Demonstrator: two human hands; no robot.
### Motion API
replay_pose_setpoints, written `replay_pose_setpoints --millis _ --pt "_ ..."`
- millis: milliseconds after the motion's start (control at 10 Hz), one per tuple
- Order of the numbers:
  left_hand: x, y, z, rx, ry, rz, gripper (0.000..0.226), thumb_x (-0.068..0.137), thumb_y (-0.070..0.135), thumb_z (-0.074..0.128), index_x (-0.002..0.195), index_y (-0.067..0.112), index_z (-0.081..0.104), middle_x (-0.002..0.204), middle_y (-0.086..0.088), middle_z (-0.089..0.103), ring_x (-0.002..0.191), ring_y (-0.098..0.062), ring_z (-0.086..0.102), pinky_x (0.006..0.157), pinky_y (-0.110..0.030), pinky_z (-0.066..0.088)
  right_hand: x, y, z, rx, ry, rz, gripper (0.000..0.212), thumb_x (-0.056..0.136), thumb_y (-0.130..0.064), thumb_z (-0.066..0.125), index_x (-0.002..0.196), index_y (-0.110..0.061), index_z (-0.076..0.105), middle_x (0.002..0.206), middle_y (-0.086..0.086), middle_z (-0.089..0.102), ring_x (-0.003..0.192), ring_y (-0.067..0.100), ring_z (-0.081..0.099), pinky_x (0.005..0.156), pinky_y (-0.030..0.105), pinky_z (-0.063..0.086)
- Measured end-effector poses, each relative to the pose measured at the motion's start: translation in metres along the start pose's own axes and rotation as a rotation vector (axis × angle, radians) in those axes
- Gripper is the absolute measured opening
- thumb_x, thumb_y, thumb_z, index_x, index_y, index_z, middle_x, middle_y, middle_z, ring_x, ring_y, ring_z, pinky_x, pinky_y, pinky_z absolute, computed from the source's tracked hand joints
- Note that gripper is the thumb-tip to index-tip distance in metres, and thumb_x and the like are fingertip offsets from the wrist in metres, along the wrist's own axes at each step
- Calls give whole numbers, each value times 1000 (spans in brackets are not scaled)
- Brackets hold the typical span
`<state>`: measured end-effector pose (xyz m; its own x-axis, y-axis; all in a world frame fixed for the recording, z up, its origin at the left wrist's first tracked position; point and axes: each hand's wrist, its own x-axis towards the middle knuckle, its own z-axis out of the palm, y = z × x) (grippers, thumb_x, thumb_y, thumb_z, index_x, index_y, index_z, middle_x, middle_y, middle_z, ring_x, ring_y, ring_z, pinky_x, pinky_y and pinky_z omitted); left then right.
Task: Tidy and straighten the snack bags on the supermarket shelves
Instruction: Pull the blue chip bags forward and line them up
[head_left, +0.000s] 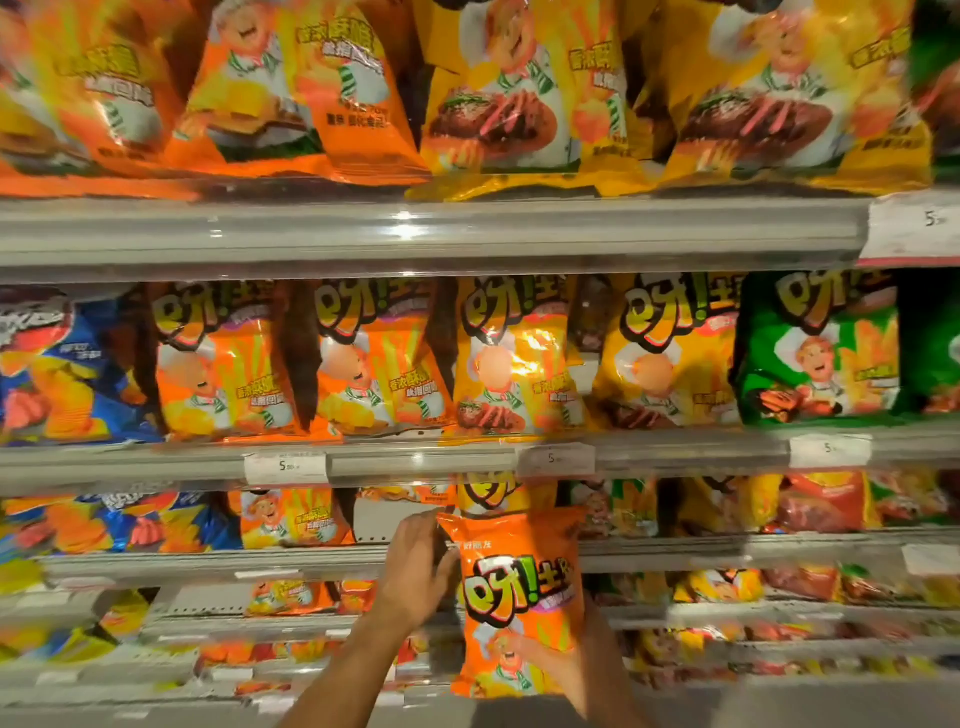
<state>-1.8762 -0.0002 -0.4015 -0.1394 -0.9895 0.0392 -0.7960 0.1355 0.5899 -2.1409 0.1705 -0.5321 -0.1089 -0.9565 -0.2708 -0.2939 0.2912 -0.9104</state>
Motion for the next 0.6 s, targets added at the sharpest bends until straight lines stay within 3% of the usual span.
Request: replay_pose_setpoints --millis 100,200,300,400,500,600 --pt "-32 -43 -14 239 81 62 46 87 12 65 132 7 56 130 -10 54 119 -30 53 103 -36 45 56 -147 54 -49 -43 -76 131 37 -64 97 150 -37 35 117 -27 49 103 -4 56 74 4 44" --pt "-53 -81 -29 315 104 -5 69 71 3 78 136 6 55 142 -13 49 128 -33 50 104 -42 47 57 -178 81 37 -206 -105 103 43 -57 99 133 -39 54 121 -16 70 110 7 69 86 20 56" --pt "-62 -106 -45 413 39 -73 88 70 8 78 149 6 41 153 -17 38 141 -36 37 114 -49 37 59 -199 107 96 -183 -121 79 54 -40 100 123 -35 62 106 -21 76 96 -3 71 74 9 52" --pt "-63 -124 -54 445 1 -71 92 78 10 68 157 9 21 160 -15 24 150 -36 21 122 -49 21 79 -221 127 66 -169 -146 66 58 -40 99 116 -38 65 102 -27 74 95 -6 69 70 3 46" --pt "-64 -132 -56 518 -50 -63 94 88 16 56 159 14 -5 166 -7 -3 153 -26 -9 125 -43 -8 98 -243 141 -3 -101 -260 76 65 -36 96 129 -37 55 122 -35 61 110 -8 59 84 6 40" --pt "-62 -131 -56 567 -109 -81 99 88 23 56 157 12 -14 165 -5 -12 152 -26 -15 125 -44 -4 118 -254 158 -61 31 -291 55 82 -34 84 128 -24 57 123 -11 60 103 4 51 85 15 32"
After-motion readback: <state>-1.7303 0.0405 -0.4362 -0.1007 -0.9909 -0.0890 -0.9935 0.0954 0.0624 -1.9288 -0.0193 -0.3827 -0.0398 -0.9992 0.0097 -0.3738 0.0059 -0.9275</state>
